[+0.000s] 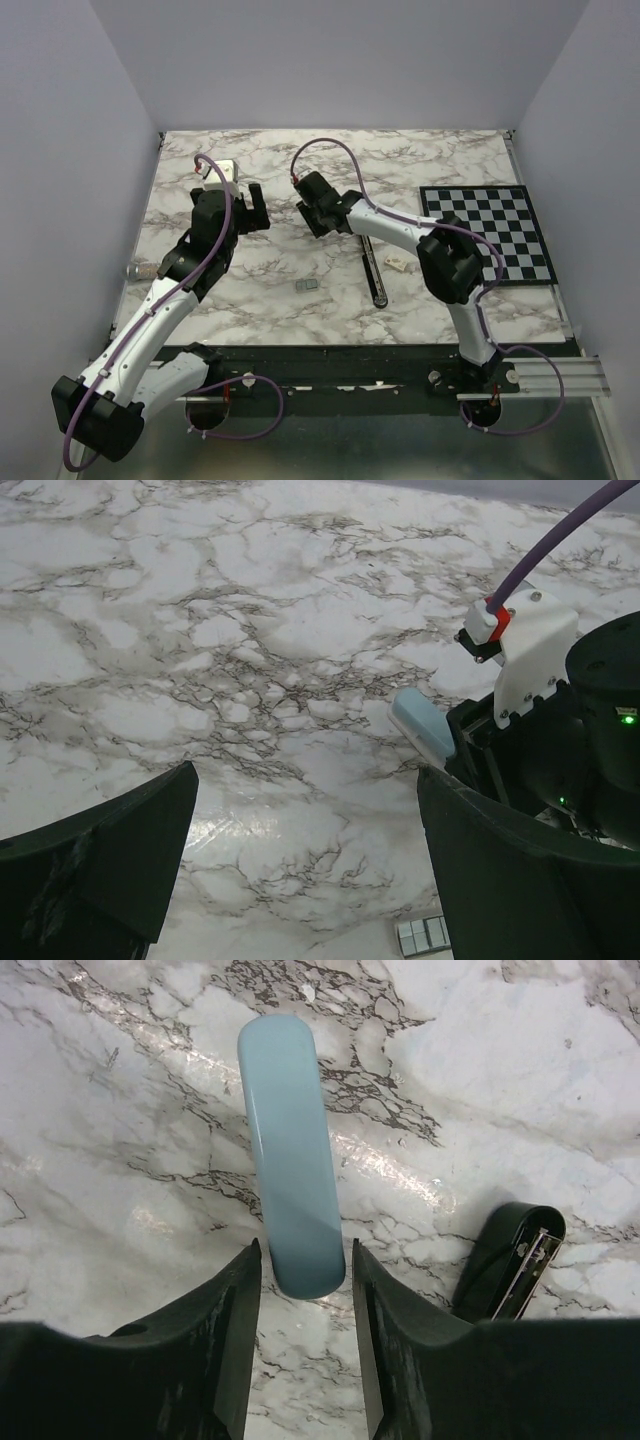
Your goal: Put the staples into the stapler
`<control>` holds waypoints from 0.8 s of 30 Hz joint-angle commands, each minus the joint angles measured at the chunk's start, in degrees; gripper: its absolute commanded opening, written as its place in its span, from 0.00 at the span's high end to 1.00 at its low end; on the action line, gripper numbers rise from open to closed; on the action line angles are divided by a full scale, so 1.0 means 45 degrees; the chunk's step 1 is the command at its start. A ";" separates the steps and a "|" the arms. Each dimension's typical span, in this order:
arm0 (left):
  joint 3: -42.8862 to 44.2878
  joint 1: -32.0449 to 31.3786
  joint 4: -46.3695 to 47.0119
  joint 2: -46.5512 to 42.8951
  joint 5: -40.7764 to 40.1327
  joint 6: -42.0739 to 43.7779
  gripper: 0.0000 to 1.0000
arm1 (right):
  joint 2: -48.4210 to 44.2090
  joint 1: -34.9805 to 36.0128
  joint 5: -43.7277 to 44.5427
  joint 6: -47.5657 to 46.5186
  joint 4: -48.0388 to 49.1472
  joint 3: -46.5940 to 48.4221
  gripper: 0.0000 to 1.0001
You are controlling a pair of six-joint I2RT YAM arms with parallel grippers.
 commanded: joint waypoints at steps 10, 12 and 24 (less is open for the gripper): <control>-0.0167 0.0120 0.0193 -0.0305 0.0228 -0.0073 0.01 | -0.4382 -0.0025 -0.2054 -0.0337 0.0389 -0.3566 0.34; -0.0167 0.0139 0.0174 -0.0363 0.0093 -0.0112 0.01 | -0.5066 0.0014 -0.2623 -0.0028 0.0487 -0.4485 0.30; -0.0576 0.0452 0.0486 -0.1534 -0.1586 -0.0483 0.01 | -0.3899 0.2102 -0.1962 0.0716 0.0898 -0.4412 0.22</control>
